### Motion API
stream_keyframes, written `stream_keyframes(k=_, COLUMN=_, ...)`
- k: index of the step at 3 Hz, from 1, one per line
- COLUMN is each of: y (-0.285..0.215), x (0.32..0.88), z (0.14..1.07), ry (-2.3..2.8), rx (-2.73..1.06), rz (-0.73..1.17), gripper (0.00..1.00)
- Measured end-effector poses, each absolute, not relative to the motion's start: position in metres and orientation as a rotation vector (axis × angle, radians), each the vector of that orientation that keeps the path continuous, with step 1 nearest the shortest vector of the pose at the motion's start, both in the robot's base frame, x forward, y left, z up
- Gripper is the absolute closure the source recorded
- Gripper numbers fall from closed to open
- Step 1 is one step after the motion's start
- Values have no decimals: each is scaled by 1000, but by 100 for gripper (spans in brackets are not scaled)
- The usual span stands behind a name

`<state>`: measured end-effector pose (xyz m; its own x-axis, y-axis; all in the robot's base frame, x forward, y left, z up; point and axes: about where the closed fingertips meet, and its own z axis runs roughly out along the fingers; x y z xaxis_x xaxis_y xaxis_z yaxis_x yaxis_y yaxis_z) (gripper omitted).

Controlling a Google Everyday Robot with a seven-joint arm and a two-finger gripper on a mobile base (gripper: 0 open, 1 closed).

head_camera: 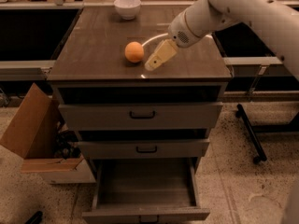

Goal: Place orange into bottom drawer

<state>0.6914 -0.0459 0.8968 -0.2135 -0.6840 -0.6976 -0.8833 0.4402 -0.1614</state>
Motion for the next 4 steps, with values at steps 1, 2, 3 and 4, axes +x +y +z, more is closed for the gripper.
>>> stream_keyframes(k=1, y=-22, x=705, z=891, ry=1981, rx=-1317, rz=381, gripper=0)
stream_keyframes(k=2, y=1, x=723, z=878, ry=2004, rx=-1302, rz=395, gripper=0)
stream_keyframes(k=3, y=11, x=734, z=868, ry=2027, rx=-1294, rz=392, gripper=0)
stream_keyframes(k=4, y=18, x=741, z=859, ry=2046, rx=-1296, rz=397, gripper=0)
